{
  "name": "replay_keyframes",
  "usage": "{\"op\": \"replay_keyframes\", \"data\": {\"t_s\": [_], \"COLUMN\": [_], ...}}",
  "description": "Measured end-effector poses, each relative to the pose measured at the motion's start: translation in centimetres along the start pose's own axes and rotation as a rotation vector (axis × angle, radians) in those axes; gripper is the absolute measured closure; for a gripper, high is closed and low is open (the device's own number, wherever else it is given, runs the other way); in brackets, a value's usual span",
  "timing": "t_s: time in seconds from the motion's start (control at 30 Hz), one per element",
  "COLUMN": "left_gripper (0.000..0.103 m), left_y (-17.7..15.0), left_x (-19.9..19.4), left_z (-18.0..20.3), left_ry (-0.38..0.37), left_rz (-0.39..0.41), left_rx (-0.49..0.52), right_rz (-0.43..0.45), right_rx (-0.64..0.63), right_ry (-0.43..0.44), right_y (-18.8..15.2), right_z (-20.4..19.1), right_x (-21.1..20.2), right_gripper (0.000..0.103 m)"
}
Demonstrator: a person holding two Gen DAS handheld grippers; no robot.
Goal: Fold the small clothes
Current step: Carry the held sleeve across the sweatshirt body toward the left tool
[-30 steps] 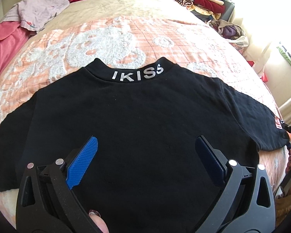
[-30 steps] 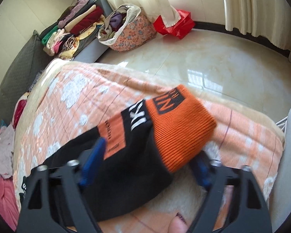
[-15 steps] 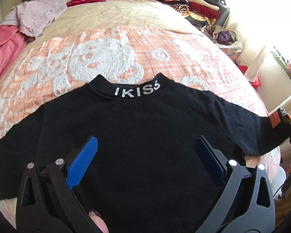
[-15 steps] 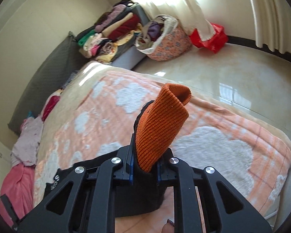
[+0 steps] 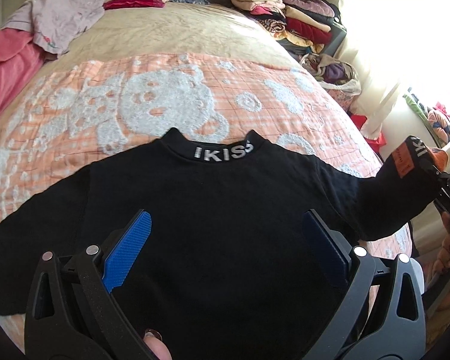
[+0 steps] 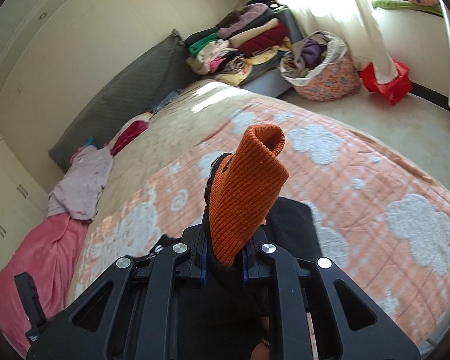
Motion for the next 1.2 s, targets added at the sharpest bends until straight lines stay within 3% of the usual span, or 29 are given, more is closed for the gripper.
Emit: {"op": "replay_keyframes", "data": {"t_s": [0.33, 1.0, 1.1, 1.17, 1.2], "left_gripper": [0.008, 0.008, 0.008, 0.008, 0.008], "left_y": [-2.0, -7.2, -7.9, -8.2, -8.3], "left_x": [-1.7, -2.5, -2.6, -2.5, -2.5], "left_z": [-4.8, -12.3, -12.9, -13.2, -13.3], "left_ry": [-0.008, -0.010, -0.012, -0.018, -0.022], "left_rz": [0.018, -0.007, -0.011, -0.011, -0.012], "left_rx": [-0.083, -0.240, -0.255, -0.265, -0.268], "right_rz": [-0.094, -0.280, -0.312, -0.340, -0.349], "right_rx": [-0.113, -0.306, -0.315, -0.320, -0.327], "right_ry": [0.041, 0.051, 0.083, 0.122, 0.141], "right_y": [-6.3, -18.3, -19.3, -19.9, -20.2], "right_z": [-7.3, -15.7, -16.3, -16.9, -17.2], "right_x": [3.2, 9.9, 10.1, 9.9, 9.7], "right_gripper": [0.089, 0.086, 0.075, 0.060, 0.057]}}
Point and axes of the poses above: each gripper's, at about its wrist camera, not at the fingertips, and x roughly the way its jaws point, z to its right, y to its top, the point moved 4 cm from there along x, roughly the way its jaws point, and after that the axes turned 13 degrees about x, right-handed, at the moved point
